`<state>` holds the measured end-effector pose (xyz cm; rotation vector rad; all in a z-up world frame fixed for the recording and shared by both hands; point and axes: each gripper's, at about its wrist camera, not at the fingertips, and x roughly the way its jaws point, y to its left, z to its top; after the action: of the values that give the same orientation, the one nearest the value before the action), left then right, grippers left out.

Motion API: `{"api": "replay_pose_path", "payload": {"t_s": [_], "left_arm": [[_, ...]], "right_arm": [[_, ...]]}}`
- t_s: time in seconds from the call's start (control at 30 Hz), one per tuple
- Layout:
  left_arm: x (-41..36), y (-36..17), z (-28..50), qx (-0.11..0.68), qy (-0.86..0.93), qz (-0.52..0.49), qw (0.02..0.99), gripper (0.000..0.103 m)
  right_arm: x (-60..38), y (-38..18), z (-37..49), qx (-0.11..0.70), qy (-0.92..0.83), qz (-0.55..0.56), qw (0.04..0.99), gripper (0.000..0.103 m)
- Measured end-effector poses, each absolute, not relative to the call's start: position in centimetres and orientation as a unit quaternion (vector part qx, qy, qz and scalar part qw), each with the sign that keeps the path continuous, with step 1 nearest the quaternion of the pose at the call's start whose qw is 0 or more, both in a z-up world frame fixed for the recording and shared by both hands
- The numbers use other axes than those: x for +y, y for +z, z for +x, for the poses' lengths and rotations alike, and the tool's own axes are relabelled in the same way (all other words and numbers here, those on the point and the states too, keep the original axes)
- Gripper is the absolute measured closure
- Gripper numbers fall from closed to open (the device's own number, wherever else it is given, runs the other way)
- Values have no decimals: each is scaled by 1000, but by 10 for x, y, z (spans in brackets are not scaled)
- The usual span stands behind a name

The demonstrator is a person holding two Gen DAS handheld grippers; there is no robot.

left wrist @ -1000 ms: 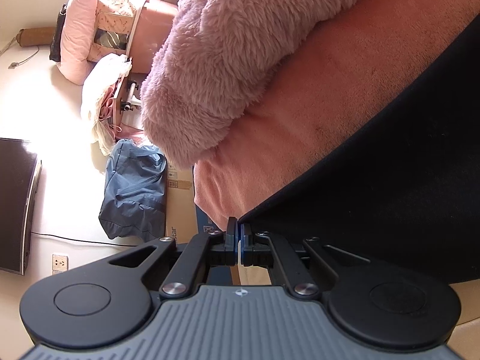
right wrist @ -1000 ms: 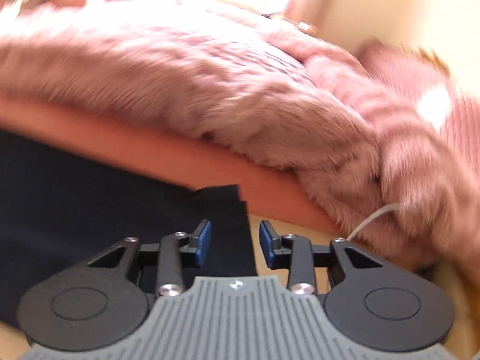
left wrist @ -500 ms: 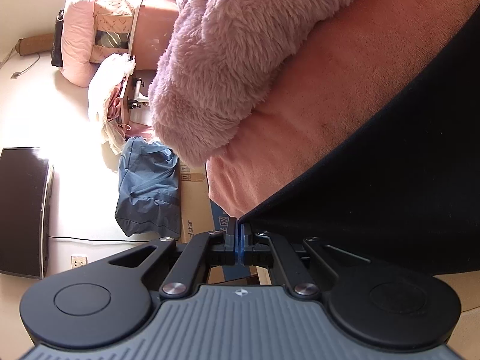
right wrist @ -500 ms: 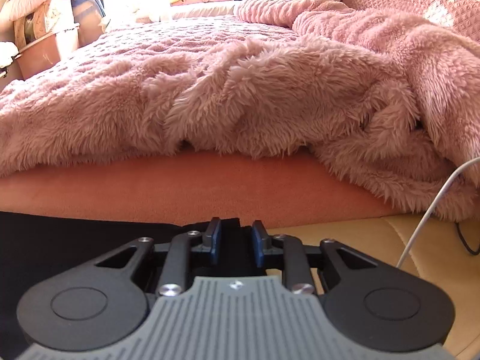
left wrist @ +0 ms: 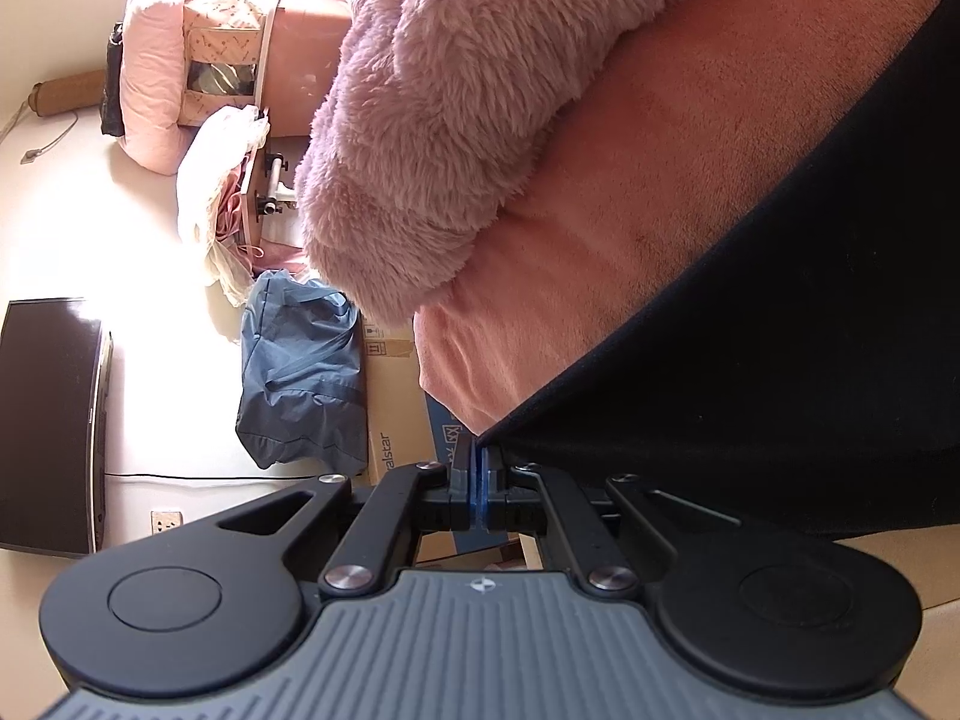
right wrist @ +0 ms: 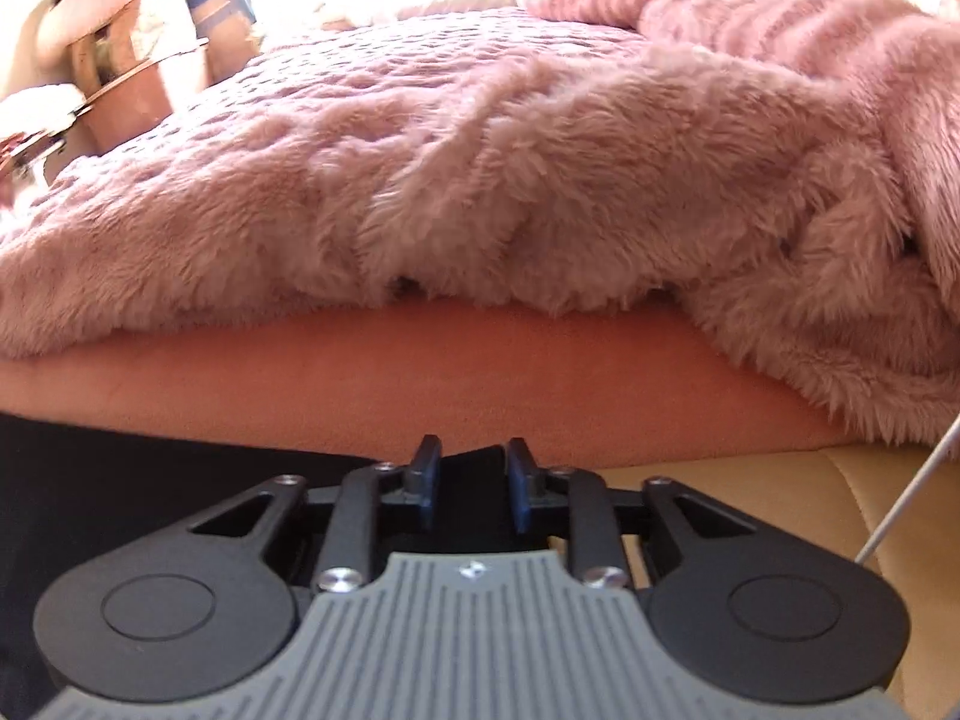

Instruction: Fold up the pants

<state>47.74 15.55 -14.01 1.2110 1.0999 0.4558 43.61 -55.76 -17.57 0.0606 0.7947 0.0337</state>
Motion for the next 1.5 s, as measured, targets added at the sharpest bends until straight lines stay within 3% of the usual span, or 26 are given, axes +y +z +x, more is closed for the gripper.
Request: {"api": "replay_pose_path", "payload": {"t_s": [0.07,0.13,0.33,0.77,1.07,1.2,1.37,1.5], "left_arm": [[157,-139,477,485,201,535,662,102],[158,-138,477,484,202,533,664,102],[158,-131,477,480,193,528,674,102],[158,-148,487,490,174,541,661,102],[188,-139,491,508,173,525,661,94],[219,-109,488,514,204,410,726,93],[262,-72,459,510,192,148,826,92],[293,-82,426,502,195,-55,841,91]], "right_arm": [[-552,-169,429,370,14,5,929,101],[-550,-160,421,353,8,3,936,103],[-543,-137,400,306,-43,-31,951,103],[-549,-181,425,383,-123,-35,915,103],[-486,-140,367,303,-75,-83,946,100],[-449,-145,352,311,-44,-94,945,98],[-421,-151,338,318,-48,-72,944,91],[-405,-152,327,334,-58,-55,939,84]]}}
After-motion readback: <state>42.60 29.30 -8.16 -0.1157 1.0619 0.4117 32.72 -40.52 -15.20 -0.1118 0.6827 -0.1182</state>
